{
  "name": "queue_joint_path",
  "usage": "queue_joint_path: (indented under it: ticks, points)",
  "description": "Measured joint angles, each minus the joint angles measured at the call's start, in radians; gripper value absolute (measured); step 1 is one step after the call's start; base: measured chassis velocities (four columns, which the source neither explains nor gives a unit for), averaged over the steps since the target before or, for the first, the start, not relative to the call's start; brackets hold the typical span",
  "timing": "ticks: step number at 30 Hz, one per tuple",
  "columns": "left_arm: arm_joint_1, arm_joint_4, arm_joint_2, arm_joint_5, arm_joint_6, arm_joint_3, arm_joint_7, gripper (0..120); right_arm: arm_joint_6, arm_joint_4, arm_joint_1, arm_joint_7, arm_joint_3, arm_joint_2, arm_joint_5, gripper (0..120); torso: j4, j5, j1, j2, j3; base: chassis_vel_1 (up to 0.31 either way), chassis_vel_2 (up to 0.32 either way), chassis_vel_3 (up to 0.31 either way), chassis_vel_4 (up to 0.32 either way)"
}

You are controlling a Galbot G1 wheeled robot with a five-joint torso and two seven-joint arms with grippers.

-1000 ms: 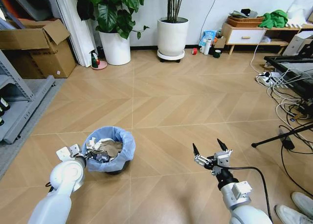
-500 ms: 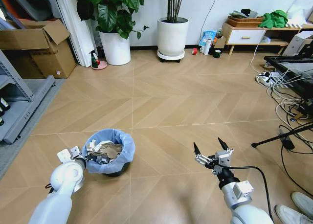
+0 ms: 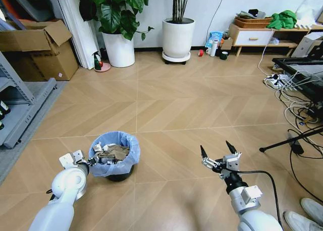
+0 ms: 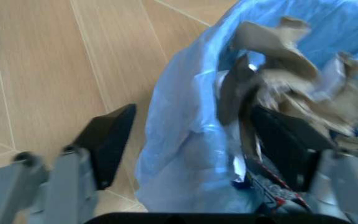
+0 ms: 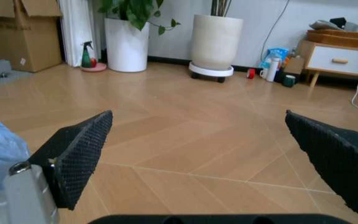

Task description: Pick up the trash bin and place the garbage on the floor into it.

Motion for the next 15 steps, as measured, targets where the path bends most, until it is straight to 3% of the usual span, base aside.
queue_joint_path:
  ticks: [3, 7, 9, 10, 13, 15]
  points:
    - [0.003, -0.012, 0.001, 0.000, -0.002, 0.001, -0.012, 84, 0.001, 0.000, 0.002, 0.000, 0.000, 0.001, 0.001, 100, 0.0000, -0.0001, 0.000, 0.000, 0.000, 0.000, 0.000, 0.000, 0.000]
    - [0.021, -0.058, 0.004, 0.000, -0.007, 0.000, -0.035, 101, 0.001, 0.004, 0.006, 0.001, 0.009, 0.001, 0.006, 100, 0.0000, -0.0002, 0.000, 0.000, 0.000, 0.000, 0.000, 0.000, 0.000]
    - [0.021, -0.058, 0.004, 0.000, -0.007, 0.000, -0.035, 101, 0.001, 0.004, 0.006, 0.001, 0.009, 0.001, 0.006, 100, 0.0000, -0.0002, 0.000, 0.000, 0.000, 0.000, 0.000, 0.000, 0.000]
    - [0.039, -0.093, 0.009, 0.023, -0.045, 0.002, -0.052, 108, -0.004, 0.012, 0.010, 0.004, 0.021, 0.004, 0.014, 100, 0.0001, 0.0000, 0.000, 0.000, 0.000, 0.000, 0.000, 0.000, 0.000]
    - [0.065, -0.145, 0.016, 0.077, -0.089, 0.005, -0.054, 111, -0.027, 0.025, 0.014, 0.012, 0.039, 0.008, 0.027, 100, 0.0000, -0.0004, 0.000, 0.000, 0.000, 0.000, 0.000, 0.000, 0.000]
    - [0.107, -0.190, 0.023, 0.235, -0.175, -0.007, 0.055, 113, -0.066, 0.044, 0.014, 0.022, 0.069, 0.010, 0.048, 100, 0.0000, 0.0002, 0.000, 0.000, 0.000, 0.000, 0.000, 0.000, 0.000]
